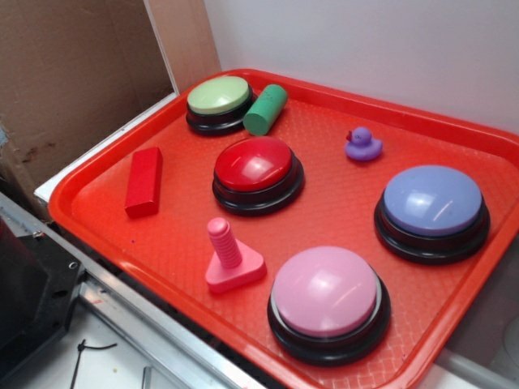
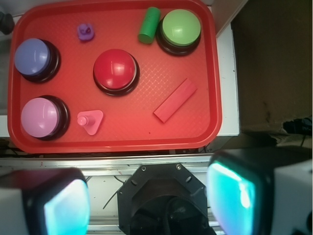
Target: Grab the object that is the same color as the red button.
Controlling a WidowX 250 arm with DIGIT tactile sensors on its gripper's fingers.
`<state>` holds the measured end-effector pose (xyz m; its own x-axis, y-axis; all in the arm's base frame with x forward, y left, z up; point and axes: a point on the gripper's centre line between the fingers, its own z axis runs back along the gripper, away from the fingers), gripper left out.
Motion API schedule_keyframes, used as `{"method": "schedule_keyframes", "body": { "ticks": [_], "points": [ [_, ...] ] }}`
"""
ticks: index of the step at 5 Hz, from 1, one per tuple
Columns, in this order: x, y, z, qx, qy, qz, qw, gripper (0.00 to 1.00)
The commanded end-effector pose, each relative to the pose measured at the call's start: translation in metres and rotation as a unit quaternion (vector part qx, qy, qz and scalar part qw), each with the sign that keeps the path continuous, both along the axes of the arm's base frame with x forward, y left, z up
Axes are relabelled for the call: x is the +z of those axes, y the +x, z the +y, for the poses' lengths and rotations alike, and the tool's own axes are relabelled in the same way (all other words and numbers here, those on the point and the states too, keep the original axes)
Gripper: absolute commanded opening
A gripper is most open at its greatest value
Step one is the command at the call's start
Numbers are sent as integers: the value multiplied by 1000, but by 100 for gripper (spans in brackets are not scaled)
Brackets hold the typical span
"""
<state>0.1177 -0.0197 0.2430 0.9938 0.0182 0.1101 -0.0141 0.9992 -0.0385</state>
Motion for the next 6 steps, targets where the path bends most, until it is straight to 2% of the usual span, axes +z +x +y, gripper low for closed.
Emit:
{"method": "schedule_keyframes", "body": {
  "ticks": [1, 3, 4, 5, 6],
  "points": [
    [0, 0, 0, 0, 0, 0, 1000, 100],
    [0, 25, 8, 60, -7, -3, 998, 100],
    [-13, 42, 29, 183, 6, 36, 982, 100],
    [-19, 47, 47, 304, -4, 35, 952, 100],
    [-28, 47, 65, 420, -21, 35, 907, 100]
  ]
}}
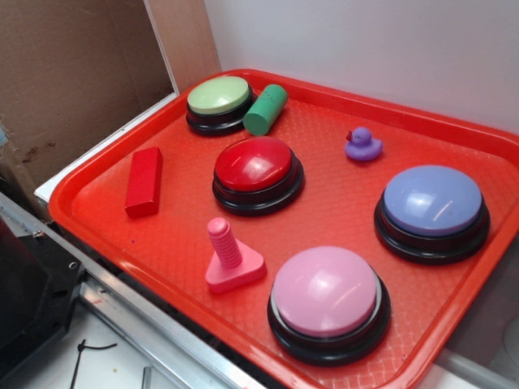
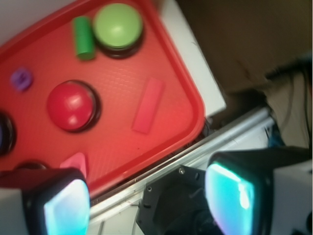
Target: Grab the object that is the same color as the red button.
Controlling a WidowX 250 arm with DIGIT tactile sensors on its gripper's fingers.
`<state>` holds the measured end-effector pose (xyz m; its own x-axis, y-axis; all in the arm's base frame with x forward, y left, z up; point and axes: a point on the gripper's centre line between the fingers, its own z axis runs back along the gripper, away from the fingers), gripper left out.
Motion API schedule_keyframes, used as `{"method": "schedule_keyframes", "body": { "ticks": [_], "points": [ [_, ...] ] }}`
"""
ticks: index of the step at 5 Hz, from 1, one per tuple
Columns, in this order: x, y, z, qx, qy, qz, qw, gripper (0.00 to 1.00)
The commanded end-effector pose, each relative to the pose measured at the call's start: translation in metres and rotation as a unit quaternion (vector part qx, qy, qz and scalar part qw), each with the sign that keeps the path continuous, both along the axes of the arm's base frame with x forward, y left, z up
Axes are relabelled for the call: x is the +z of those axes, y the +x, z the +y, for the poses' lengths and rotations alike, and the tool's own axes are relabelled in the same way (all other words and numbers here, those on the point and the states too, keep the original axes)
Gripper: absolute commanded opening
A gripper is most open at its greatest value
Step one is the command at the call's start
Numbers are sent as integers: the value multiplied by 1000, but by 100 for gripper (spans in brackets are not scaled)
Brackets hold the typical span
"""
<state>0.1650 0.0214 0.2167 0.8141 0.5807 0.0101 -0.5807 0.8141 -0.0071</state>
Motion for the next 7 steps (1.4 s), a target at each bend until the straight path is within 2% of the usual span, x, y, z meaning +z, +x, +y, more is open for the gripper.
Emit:
{"method": "schedule_keyframes", "body": {
  "ticks": [1, 2, 3, 4, 5, 6, 7],
  "points": [
    [-15, -2, 29, 167, 4, -14, 986, 100],
    [-39, 3, 34, 129, 15, -2, 992, 100],
    [-63, 21, 40, 71, 44, 6, 996, 100],
    [-95, 38, 46, 43, 70, 34, 996, 100],
    [-137, 29, 49, 57, 81, 104, 990, 100],
    [-165, 11, 52, 103, 75, 119, 985, 100],
    [-192, 11, 50, 88, 55, 110, 989, 100]
  ]
}}
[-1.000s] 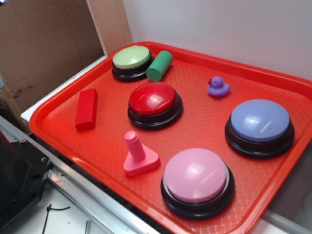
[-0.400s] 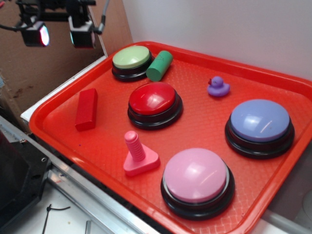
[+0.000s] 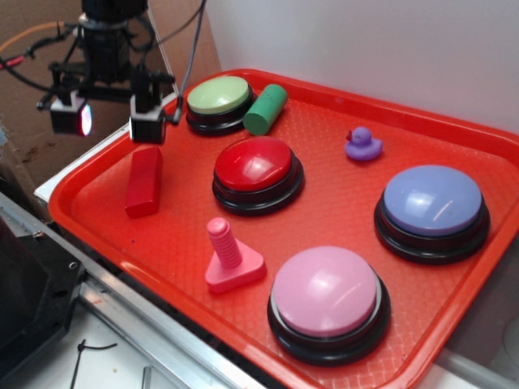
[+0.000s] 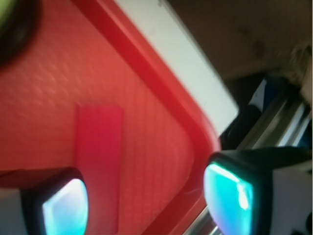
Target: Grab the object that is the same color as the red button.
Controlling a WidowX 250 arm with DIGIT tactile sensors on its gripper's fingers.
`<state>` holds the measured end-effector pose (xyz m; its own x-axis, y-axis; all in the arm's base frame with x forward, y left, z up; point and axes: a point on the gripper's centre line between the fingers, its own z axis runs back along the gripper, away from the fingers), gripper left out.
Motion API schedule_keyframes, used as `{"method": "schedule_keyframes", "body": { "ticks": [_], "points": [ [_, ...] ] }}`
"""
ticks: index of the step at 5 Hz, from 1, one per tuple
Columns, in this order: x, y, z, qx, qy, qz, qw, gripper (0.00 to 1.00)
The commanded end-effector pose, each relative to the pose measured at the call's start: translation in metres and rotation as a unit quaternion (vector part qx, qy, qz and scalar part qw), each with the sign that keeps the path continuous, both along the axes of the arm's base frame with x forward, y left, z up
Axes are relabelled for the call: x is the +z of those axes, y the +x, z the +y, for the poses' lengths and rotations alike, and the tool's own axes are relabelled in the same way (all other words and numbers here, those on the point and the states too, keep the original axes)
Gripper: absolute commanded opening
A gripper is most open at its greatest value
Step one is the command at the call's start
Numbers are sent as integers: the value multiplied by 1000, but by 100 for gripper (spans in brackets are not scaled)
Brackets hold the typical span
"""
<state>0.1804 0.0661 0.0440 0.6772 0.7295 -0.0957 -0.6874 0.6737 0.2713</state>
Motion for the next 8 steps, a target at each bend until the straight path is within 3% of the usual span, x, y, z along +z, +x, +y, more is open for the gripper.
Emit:
{"method": "schedule_keyframes", "body": {
  "ticks": [1, 3, 4, 5, 7, 8],
  "points": [
    [-31, 3, -1, -34, -39, -29, 998, 100],
    [-34, 5, -10, -53, -67, -38, 996, 100],
    [-49, -5, -4, -41, -80, -23, 996, 100],
    [-59, -13, 0, -39, -103, -31, 993, 0],
    [-53, -9, -1, -81, -118, -53, 988, 0],
    [-4, 4, -5, -174, -125, -79, 974, 0]
  ]
}}
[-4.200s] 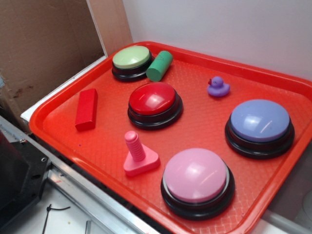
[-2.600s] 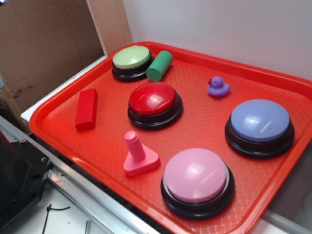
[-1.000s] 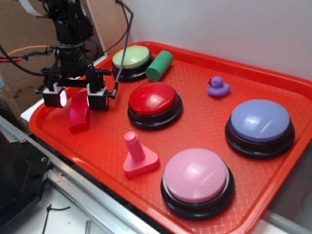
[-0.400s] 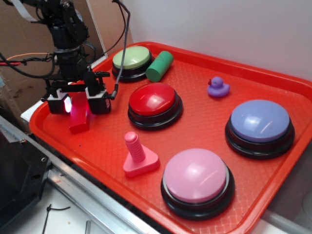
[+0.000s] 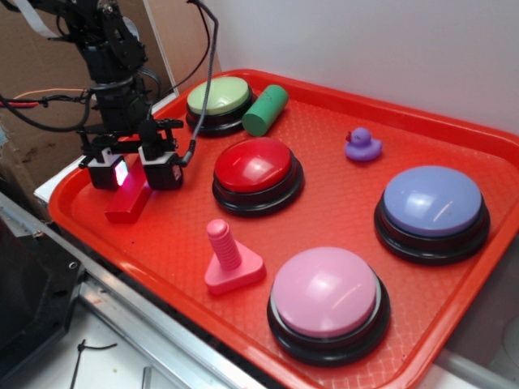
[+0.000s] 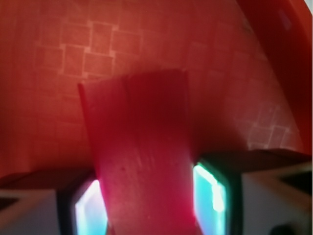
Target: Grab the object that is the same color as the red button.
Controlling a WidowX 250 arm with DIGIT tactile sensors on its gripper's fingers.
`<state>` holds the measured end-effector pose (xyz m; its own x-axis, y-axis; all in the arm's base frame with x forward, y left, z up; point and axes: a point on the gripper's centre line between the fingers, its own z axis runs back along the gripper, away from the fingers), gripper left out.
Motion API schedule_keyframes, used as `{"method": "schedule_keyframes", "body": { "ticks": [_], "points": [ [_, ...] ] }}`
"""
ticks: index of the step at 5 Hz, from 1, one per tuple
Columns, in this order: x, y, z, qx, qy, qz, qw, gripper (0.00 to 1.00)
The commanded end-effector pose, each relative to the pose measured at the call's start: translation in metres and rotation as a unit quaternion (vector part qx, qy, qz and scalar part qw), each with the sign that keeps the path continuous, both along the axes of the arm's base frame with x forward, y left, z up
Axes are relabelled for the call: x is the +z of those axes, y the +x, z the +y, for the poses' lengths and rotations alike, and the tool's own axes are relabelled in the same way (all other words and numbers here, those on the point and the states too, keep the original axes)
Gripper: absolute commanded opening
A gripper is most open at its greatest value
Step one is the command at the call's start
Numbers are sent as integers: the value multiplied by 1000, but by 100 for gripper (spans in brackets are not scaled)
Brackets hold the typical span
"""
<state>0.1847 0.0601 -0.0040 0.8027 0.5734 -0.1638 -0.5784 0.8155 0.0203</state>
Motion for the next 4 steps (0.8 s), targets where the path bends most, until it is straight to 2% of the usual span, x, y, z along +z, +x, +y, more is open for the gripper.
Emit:
{"method": "schedule_keyframes", "body": {
  "ticks": [1, 2, 3, 4],
  "points": [
    [94, 2, -7, -211, 2, -88, 974, 0],
    [144, -3, -30, -271, -12, -88, 959, 0],
    [194, -5, -36, -276, -24, -89, 957, 0],
    [210, -5, -36, -245, 9, -94, 965, 0]
  ]
}}
